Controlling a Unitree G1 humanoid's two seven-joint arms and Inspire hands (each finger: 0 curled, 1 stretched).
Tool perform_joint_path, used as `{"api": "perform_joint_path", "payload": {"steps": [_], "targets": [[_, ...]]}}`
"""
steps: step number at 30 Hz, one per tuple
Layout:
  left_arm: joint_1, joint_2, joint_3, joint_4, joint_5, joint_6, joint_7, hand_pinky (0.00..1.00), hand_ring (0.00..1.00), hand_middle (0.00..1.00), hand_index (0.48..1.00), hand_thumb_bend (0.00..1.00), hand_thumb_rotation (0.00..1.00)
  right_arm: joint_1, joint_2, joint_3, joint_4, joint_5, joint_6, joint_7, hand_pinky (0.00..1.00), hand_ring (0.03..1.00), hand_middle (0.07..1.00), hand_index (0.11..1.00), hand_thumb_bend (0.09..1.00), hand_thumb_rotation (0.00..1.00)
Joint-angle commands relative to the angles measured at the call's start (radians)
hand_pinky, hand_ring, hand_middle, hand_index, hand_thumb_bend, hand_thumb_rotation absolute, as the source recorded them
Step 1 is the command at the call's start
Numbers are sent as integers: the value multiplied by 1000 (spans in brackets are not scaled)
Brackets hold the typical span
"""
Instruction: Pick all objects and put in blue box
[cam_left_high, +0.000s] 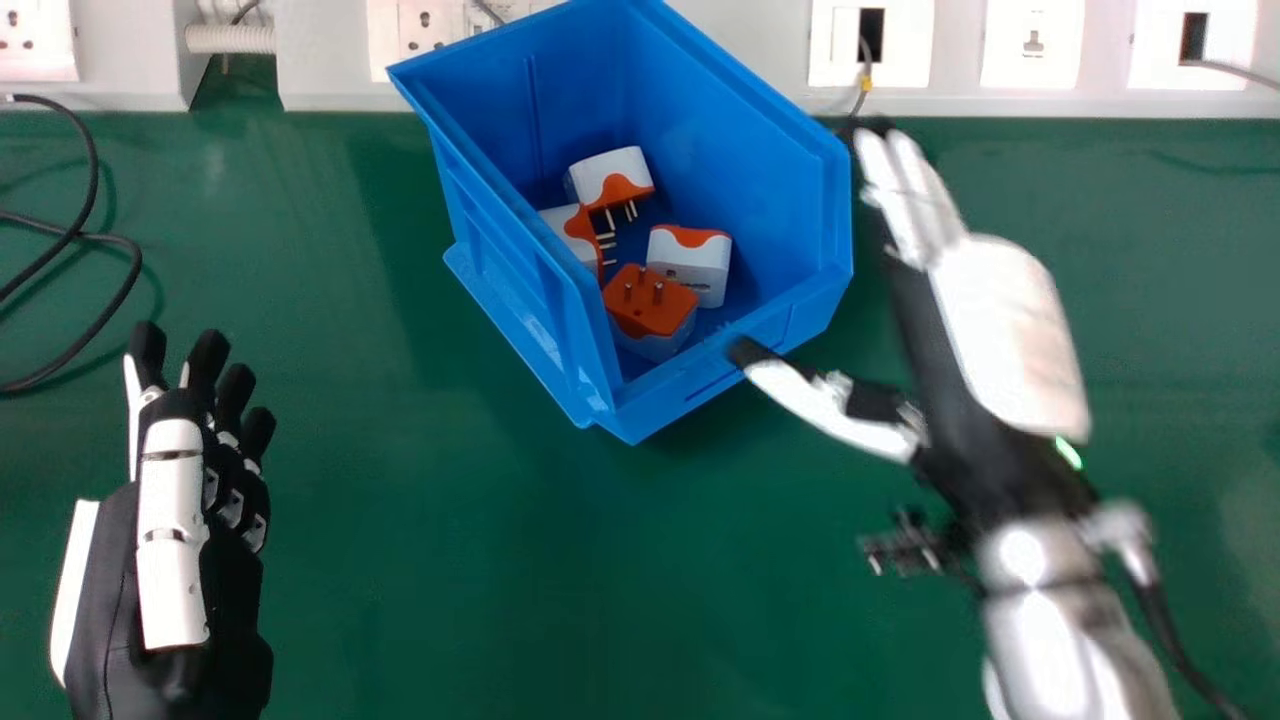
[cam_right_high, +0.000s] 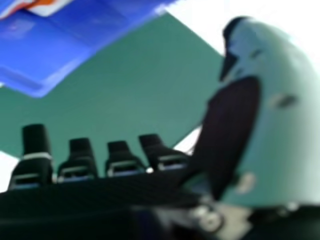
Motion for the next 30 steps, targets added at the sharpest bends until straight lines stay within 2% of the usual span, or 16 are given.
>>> {"api": "perform_joint_path", "payload": {"steps": [1,2,3,4,5,6,9,11,14,16,18,21,23,27,28,30], "targets": [[-2,13,5,-10,9,-19,-4,1000,1000,1000,987,190,961,88,2,-64,-61,75,-92,1,856,971,993,972,343,542],[-4,14,6,-9,10,-18,-2,1000,1000,1000,986,189,961,119,5,-83,-65,102,-121,6,872,977,995,978,333,591],[-7,15,6,-8,14,-18,3,1000,1000,1000,986,189,961,151,9,-103,-64,134,-150,13,872,977,995,978,333,591],[-10,16,7,-7,16,-17,6,1000,1000,1000,986,191,962,183,13,-123,-63,170,-174,25,891,982,996,982,329,661],[-14,18,8,-3,18,-19,7,1000,1000,1000,986,191,962,207,22,-142,-59,209,-189,40,891,982,996,982,329,661],[-18,21,9,1,17,-19,5,1000,1000,1000,986,191,962,226,30,-159,-53,246,-195,57,891,982,996,982,329,661],[-30,22,9,11,17,-23,4,1000,1000,1000,984,198,952,247,61,-195,-22,313,-204,90,937,991,998,991,384,827],[-36,25,9,16,17,-24,1,1000,1000,1000,983,197,945,252,73,-212,-1,349,-200,122,947,993,999,993,406,861],[-44,24,10,19,-1,-19,-4,1000,1000,1000,985,195,946,255,96,-242,45,436,-172,189,956,994,999,995,430,889],[-45,26,11,18,-10,-12,-8,1000,1000,1000,985,195,946,243,105,-255,72,448,-169,209,956,994,999,995,430,889],[-46,31,13,22,13,-21,0,1000,1000,1000,987,196,940,224,115,-268,106,458,-176,226,961,996,999,996,439,912],[-48,30,16,26,15,-21,4,1000,1000,1000,987,196,940,202,125,-283,132,474,-175,256,961,996,999,996,439,912],[-48,34,16,26,22,-20,2,1000,1000,1000,988,199,939,195,131,-290,134,473,-171,267,969,997,1000,997,441,929],[-56,41,19,35,12,-22,-10,1000,1000,1000,989,204,937,181,144,-297,139,472,-168,283,981,998,1000,998,462,955],[-61,44,20,40,18,-20,-8,1000,1000,1000,991,205,936,177,149,-297,142,471,-171,285,985,999,1000,999,476,964],[-72,47,24,46,10,-13,-9,1000,1000,1000,991,205,936,168,161,-296,150,468,-177,287,985,999,1000,999,476,964]]}}
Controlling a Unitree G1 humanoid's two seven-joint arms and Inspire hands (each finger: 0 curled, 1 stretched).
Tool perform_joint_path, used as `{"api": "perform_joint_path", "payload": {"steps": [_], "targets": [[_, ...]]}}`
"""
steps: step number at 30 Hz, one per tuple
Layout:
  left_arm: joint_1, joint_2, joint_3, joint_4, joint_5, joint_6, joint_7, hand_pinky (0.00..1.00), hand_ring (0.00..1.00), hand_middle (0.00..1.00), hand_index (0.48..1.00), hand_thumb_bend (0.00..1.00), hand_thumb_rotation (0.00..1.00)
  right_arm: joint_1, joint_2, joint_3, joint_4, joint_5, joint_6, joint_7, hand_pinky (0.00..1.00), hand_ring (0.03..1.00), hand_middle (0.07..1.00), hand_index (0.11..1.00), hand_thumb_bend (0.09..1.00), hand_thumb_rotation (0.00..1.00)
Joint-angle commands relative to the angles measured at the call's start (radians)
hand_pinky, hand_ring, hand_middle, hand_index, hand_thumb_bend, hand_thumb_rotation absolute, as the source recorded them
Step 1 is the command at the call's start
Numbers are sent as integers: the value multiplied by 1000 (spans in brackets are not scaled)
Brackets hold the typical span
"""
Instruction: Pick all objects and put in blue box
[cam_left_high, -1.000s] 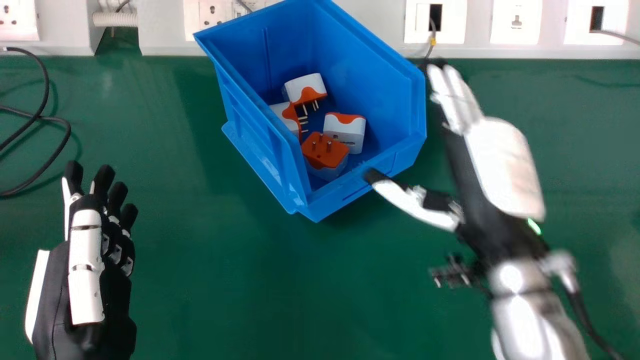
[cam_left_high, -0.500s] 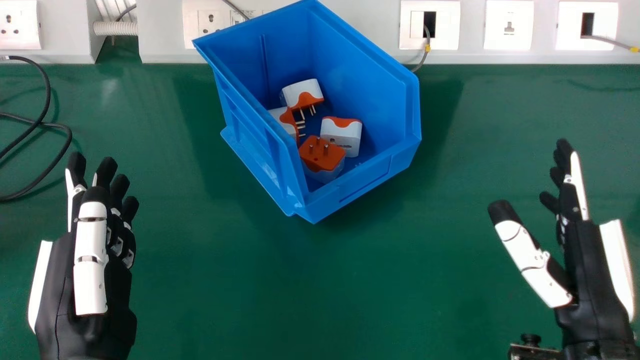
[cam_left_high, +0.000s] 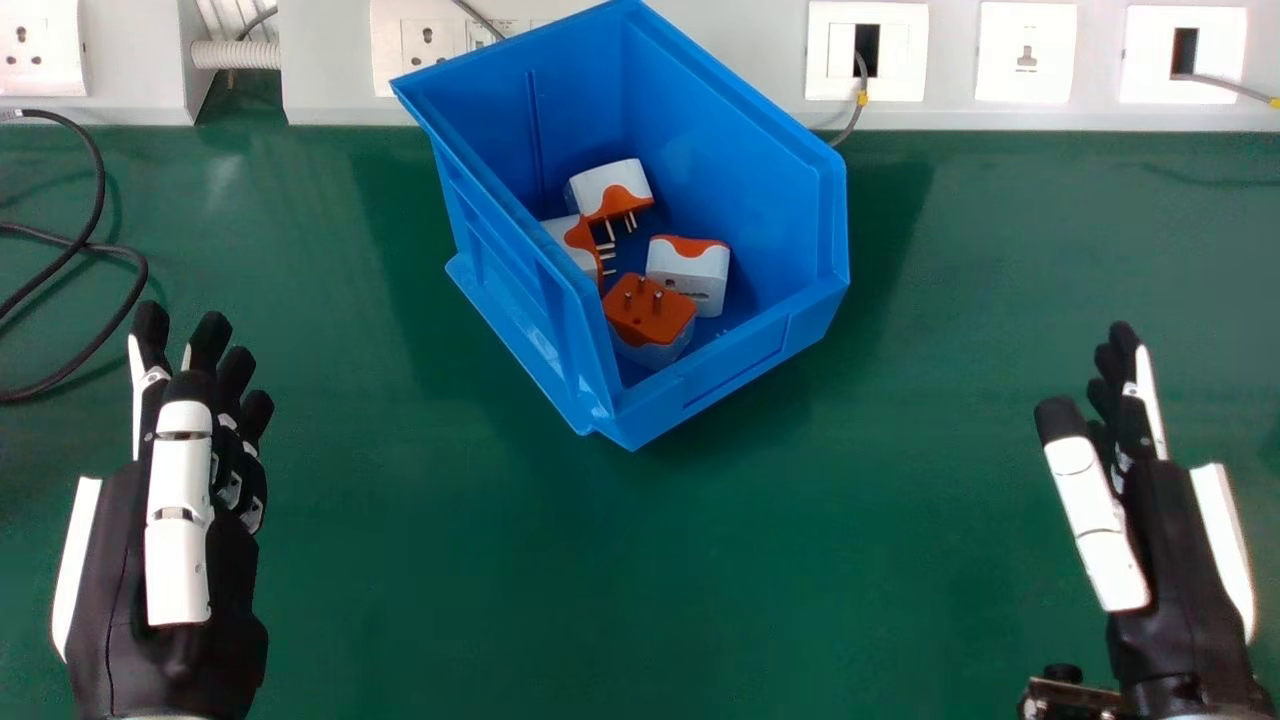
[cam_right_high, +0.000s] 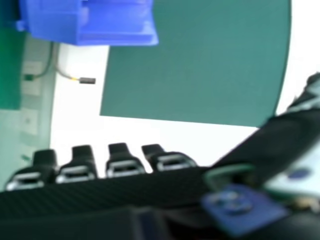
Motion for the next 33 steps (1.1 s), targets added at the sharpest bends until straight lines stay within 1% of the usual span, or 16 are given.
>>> {"api": "perform_joint_path", "payload": {"steps": [1,4,6,8,11,13,15,16,19,20,22,24,25,28,31,33], "targets": [[-23,17,8,2,2,-10,-5,1000,1000,1000,991,205,936,-26,15,-10,4,0,-23,3,985,999,1000,999,476,964],[-31,23,10,9,4,-15,-4,1000,1000,1000,992,206,936,-36,28,-12,18,3,-33,6,988,999,1000,999,487,971],[-40,28,12,14,2,-12,-4,1000,1000,1000,990,203,936,-46,37,-13,29,9,-40,10,990,999,1000,999,499,977],[-45,34,12,14,3,-8,-5,1000,1000,1000,989,199,935,-51,45,-14,34,7,-42,9,992,1000,1000,1000,513,982],[-55,44,15,19,-4,-7,-12,1000,1000,1000,988,192,935,-56,53,-14,37,-3,-36,7,995,1000,1000,1000,535,989],[-58,47,16,23,0,-10,-12,1000,1000,1000,989,189,935,-59,57,-14,39,-6,-34,6,996,1000,1000,1000,538,991],[-59,47,15,21,9,-10,-8,1000,1000,1000,990,185,935,-62,60,-14,44,0,-40,9,997,1000,1000,1000,542,993],[-60,47,14,21,10,-9,-7,1000,1000,1000,990,183,935,-65,62,-15,48,-1,-41,6,998,1000,1000,1000,540,995],[-60,45,12,21,4,-9,-11,1000,1000,1000,992,176,935,-71,64,-20,52,-8,-41,1,998,1000,1000,1000,534,996],[-59,44,11,21,7,-10,-9,1000,1000,1000,993,170,935,-72,64,-21,54,-9,-41,0,999,1000,1000,1000,529,997],[-59,43,9,22,20,-15,-4,1000,1000,1000,994,164,936,-76,65,-25,61,-12,-49,-4,999,1000,1000,1000,517,998],[-62,36,8,26,19,-20,-2,1000,1000,1000,994,162,936,-80,67,-30,67,-10,-57,-4,1000,1000,1000,1000,511,999],[-63,34,8,27,16,-22,-3,1000,1000,1000,994,162,936,-81,70,-32,70,-8,-60,-4,1000,1000,1000,1000,511,999],[-64,32,8,30,14,-24,-4,1000,1000,1000,992,161,936,-80,75,-36,70,-10,-59,-5,1000,1000,1000,1000,501,999],[-65,33,7,34,6,-23,-12,1000,1000,1000,991,159,936,-80,82,-40,72,-11,-60,-8,1000,1000,1000,1000,494,1000],[-65,31,6,35,13,-27,-9,1000,1000,1000,992,163,935,-81,85,-43,75,-7,-64,-4,1000,1000,1000,1000,492,1000]]}}
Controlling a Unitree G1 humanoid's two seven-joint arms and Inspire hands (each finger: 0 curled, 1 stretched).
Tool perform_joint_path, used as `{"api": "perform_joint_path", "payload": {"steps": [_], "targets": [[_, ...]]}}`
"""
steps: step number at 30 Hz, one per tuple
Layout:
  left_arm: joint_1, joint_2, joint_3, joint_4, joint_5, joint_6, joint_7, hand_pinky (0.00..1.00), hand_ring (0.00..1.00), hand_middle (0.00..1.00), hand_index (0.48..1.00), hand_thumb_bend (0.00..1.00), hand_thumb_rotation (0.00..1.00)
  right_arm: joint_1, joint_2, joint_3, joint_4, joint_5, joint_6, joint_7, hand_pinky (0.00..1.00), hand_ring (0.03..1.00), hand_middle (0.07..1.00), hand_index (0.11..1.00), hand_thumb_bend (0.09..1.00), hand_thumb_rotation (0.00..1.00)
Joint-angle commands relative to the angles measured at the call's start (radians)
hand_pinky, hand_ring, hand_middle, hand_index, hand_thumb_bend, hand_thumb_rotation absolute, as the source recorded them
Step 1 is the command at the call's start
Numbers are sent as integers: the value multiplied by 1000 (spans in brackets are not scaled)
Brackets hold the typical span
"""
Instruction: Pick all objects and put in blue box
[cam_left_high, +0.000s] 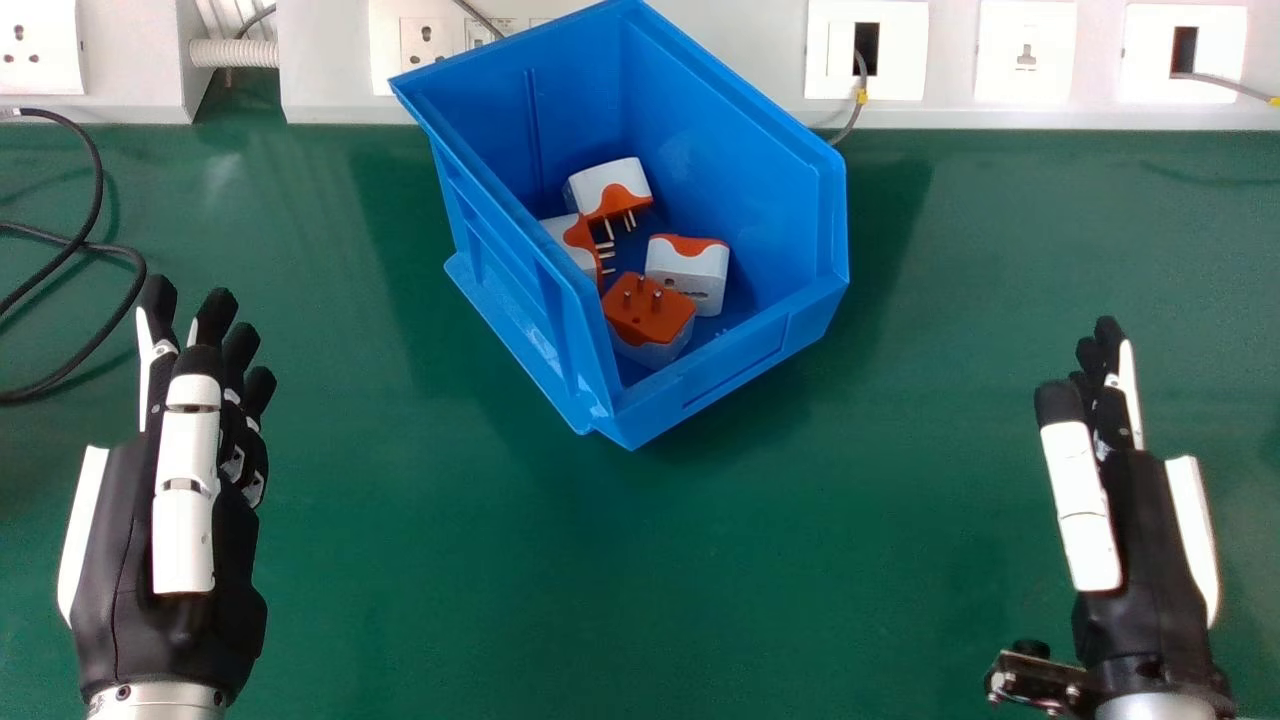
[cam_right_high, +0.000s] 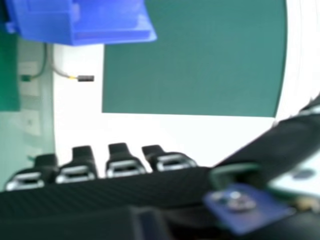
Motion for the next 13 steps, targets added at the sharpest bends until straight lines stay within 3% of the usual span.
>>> {"api": "perform_joint_path", "payload": {"steps": [1,3,7,11,13], "targets": [[-6,0,-1,-6,5,-26,-3,1000,1000,1000,992,166,935,-15,0,-13,-6,6,-34,-2,1000,1000,1000,1000,491,1000],[-8,-4,-2,-6,5,-23,3,1000,1000,1000,992,167,935,-18,1,-15,-3,5,-38,-1,1000,1000,1000,1000,488,1000],[-19,-5,-3,14,19,-42,6,1000,1000,1000,991,164,936,-25,3,-13,4,-3,-32,-2,1000,1000,1000,1000,494,1000],[-28,-12,-1,21,-6,-41,4,1000,1000,1000,991,163,941,-36,11,-12,11,1,-38,0,1000,1000,1000,1000,495,1000],[-30,-8,0,23,-17,-37,-6,1000,1000,1000,991,156,945,-40,15,-12,14,5,-41,1,1000,1000,1000,1000,490,1000]]}}
